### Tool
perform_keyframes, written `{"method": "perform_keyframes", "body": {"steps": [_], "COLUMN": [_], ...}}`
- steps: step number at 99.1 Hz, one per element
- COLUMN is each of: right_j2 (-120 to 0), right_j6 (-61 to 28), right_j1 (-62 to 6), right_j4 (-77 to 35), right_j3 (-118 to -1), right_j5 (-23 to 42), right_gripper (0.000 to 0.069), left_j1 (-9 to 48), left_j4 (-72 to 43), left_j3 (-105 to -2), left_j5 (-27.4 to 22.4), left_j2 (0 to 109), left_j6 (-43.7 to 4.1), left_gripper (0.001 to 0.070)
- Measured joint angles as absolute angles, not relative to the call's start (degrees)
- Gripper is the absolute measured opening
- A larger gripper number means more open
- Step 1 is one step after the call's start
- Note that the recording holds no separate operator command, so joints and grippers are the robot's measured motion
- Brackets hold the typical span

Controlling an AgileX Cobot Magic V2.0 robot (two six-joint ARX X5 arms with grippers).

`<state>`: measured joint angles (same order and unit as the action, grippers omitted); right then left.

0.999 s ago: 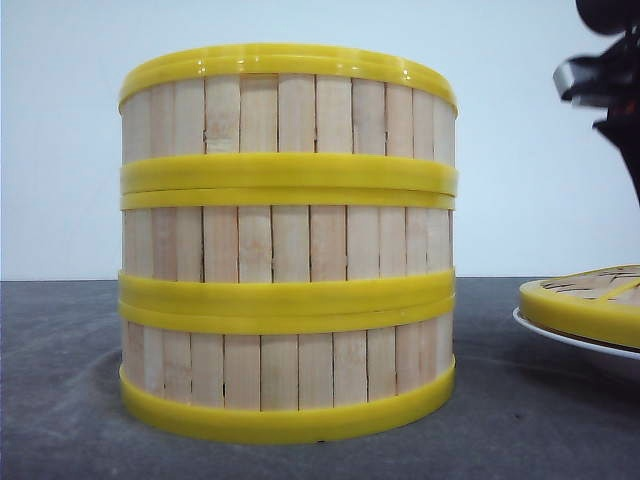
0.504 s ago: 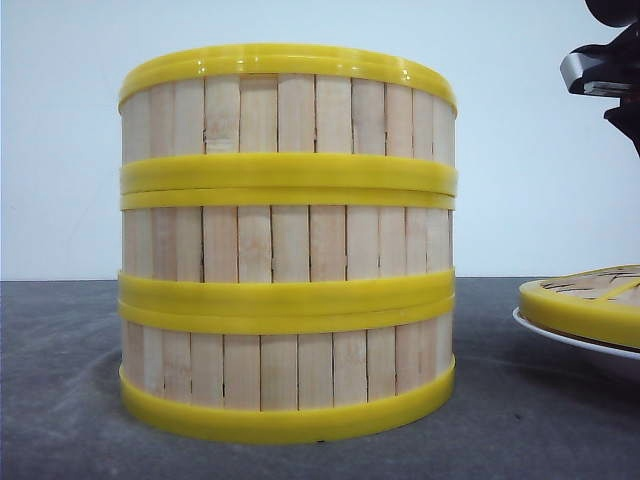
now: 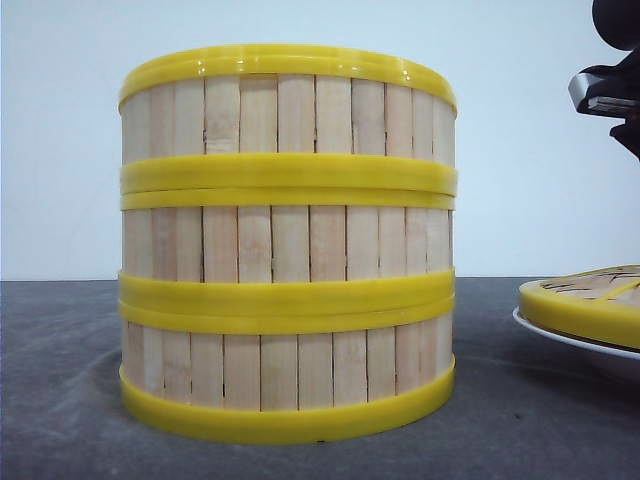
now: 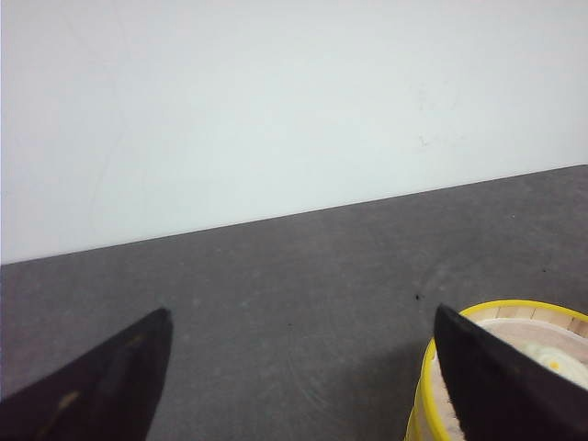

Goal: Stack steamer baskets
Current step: 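Move the right gripper over the woven lid and pinch its center hub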

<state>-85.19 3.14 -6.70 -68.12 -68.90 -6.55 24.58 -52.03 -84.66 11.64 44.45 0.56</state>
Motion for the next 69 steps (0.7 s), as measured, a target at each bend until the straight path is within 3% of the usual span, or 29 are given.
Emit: {"method": "perform_keyframes", "body": {"steps": [69], "right_j2": [-88.2], "right_j6": [3.16], "right_j1": [-6.7], "right_j4": [-66.59], "right_j3": [-67.99], "right_j5": [-6.66], "right_gripper": [0.0207], "left_j1": [24.58], "left_j4": [-52.03], "left_j3": [-84.66], "left_j5": [11.64], "left_j2": [44.45], "left_j6": [0.56], "left_gripper": [0.0542]}}
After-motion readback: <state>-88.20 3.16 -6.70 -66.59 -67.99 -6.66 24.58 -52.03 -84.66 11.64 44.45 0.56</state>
